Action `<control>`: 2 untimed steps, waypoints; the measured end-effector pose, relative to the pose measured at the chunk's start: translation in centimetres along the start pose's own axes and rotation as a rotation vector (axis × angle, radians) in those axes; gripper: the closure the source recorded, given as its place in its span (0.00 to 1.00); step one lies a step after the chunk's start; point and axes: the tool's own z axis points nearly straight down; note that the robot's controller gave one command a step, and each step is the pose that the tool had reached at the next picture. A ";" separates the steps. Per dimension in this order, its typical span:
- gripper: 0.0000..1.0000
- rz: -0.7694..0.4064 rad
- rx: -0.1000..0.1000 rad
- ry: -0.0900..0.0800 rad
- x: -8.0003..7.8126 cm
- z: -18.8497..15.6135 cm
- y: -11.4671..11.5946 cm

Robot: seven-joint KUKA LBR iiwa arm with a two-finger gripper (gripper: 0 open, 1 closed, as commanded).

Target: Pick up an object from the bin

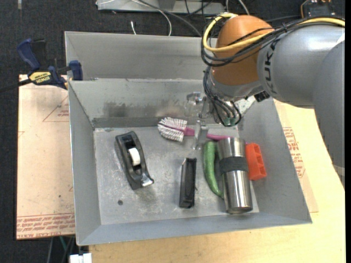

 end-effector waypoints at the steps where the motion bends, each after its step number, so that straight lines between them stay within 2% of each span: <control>1: 0.00 0.216 -0.001 0.009 0.8 3.7 0.0; 2: 0.00 0.214 0.000 -0.004 0.7 8.9 -0.1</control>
Offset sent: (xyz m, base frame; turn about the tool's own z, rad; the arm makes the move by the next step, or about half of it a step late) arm -0.0075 -0.0018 -0.0894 0.2167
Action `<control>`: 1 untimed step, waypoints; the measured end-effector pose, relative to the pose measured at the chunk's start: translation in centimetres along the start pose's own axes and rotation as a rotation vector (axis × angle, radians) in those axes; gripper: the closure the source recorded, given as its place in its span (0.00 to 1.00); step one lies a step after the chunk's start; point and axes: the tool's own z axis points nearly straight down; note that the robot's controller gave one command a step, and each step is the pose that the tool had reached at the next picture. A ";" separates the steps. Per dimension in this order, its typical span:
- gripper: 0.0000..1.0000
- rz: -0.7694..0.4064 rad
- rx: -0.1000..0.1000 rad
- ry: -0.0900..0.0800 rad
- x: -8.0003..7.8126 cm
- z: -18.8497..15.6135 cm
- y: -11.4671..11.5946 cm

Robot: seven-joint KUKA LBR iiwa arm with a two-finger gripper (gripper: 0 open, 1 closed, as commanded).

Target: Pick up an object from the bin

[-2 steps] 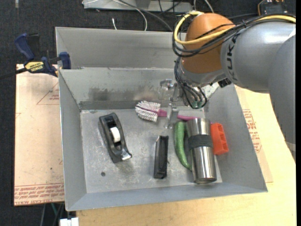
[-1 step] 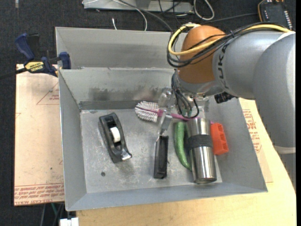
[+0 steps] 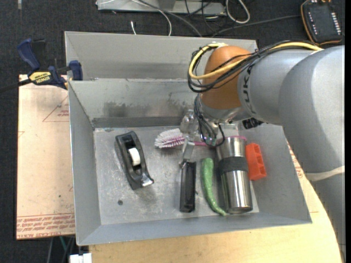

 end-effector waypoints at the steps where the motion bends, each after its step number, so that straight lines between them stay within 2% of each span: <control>1: 1.00 0.072 -0.003 -0.001 -0.3 -0.1 -0.2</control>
Offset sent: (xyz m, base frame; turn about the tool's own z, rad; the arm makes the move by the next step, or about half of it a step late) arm 0.0000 0.0000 0.0000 0.0000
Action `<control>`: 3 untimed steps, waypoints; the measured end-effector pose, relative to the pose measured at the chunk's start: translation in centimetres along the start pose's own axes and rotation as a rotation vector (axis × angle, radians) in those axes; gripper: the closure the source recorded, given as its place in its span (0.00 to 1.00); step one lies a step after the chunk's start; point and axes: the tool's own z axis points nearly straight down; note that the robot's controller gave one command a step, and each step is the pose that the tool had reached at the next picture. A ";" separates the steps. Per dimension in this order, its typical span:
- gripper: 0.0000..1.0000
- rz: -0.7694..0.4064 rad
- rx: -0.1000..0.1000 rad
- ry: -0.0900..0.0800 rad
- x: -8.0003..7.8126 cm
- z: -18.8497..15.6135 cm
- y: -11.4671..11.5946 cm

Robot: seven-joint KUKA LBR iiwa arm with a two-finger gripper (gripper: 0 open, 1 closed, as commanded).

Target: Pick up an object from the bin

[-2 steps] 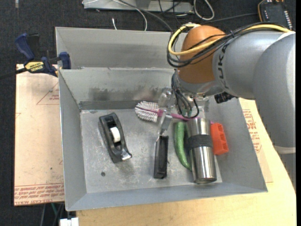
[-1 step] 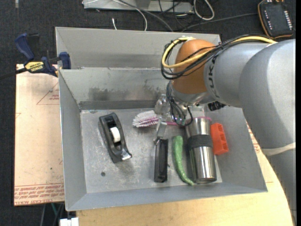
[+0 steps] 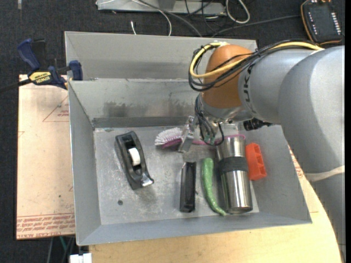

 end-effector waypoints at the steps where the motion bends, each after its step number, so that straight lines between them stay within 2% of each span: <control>1: 1.00 0.015 0.000 0.001 0.0 0.0 0.0; 2: 1.00 0.019 0.002 0.008 0.2 -2.4 -0.1; 3: 1.00 0.017 -0.001 0.002 -0.1 -6.0 0.0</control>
Offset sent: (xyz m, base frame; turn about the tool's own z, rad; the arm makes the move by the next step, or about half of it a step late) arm 0.0000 -0.0002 0.0758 0.0108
